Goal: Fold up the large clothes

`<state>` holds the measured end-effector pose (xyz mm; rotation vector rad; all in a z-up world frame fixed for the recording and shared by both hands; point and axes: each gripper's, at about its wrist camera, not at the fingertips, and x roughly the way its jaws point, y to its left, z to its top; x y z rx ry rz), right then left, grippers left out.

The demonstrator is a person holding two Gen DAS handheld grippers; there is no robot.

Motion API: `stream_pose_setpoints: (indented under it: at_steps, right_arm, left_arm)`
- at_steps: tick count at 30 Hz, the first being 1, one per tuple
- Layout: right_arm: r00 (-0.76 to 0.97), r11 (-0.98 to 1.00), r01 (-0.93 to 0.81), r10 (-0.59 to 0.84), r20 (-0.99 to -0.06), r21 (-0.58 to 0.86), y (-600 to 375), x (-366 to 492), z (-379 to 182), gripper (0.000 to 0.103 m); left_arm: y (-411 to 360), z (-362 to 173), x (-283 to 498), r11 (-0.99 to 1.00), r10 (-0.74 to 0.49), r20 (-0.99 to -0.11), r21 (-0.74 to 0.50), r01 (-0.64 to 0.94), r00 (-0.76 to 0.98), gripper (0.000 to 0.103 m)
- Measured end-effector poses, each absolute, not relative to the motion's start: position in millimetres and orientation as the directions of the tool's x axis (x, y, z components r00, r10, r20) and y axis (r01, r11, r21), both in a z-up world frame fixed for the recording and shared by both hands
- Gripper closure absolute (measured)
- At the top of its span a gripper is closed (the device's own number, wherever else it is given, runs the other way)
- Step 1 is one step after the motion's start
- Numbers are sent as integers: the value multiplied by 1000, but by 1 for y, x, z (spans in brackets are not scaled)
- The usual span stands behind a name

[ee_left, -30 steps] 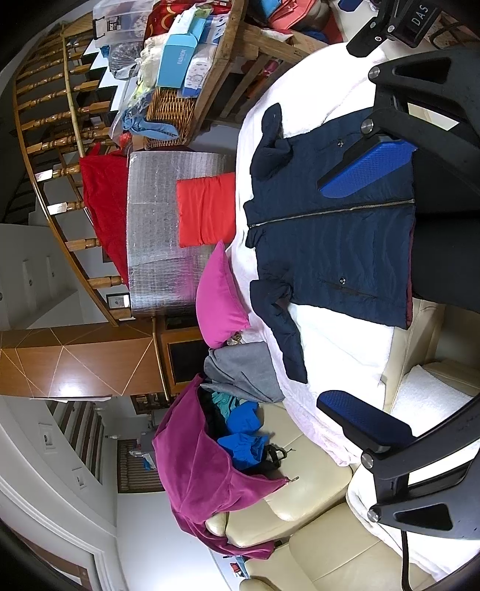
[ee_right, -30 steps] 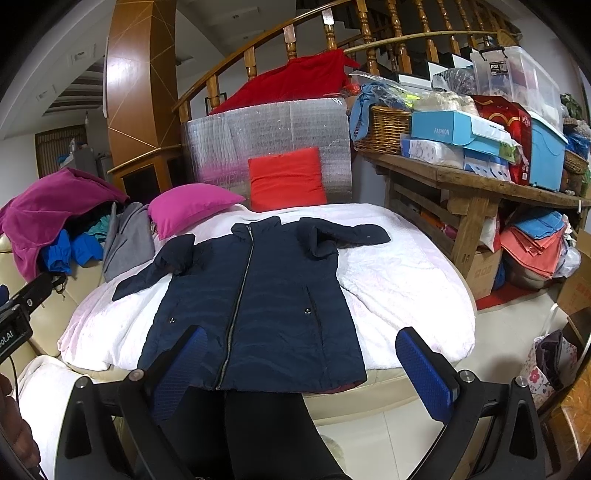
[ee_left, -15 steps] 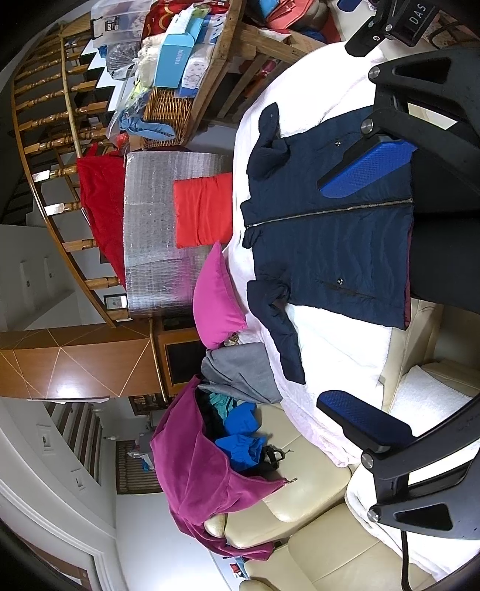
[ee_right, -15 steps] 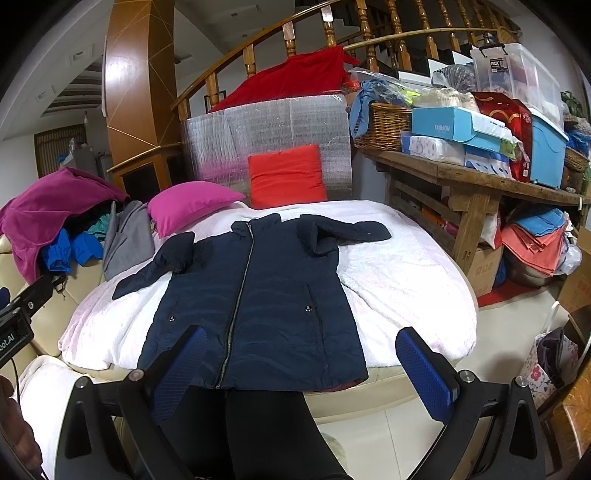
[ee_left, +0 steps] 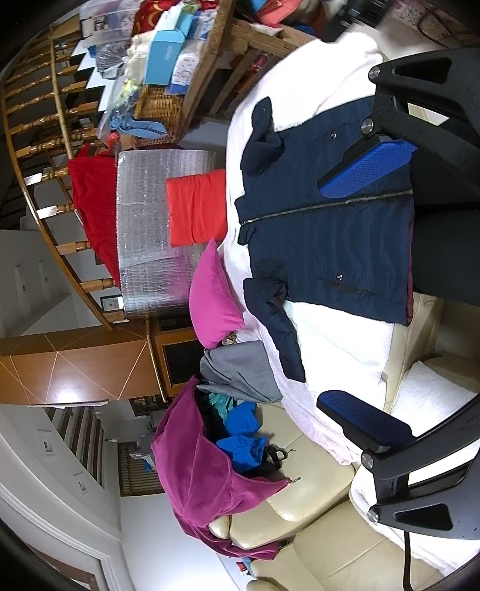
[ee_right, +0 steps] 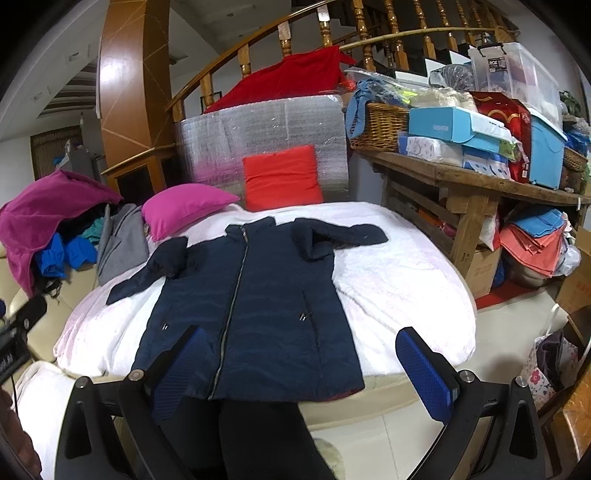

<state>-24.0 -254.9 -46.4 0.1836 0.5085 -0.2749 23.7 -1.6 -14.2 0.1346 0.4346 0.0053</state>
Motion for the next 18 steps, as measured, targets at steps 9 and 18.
stream_pose_setpoints:
  at_steps: [9, 18]
  right_arm:
    - [830, 926, 337, -208, -518, 169, -316, 39, -35, 0]
    - [839, 862, 264, 15, -544, 432, -424, 128, -56, 0]
  left_arm:
    - [-13, -25, 88, 990, 39, -493, 139, 35, 869, 0]
    - [-21, -19, 201, 993, 112, -496, 77, -85, 861, 0]
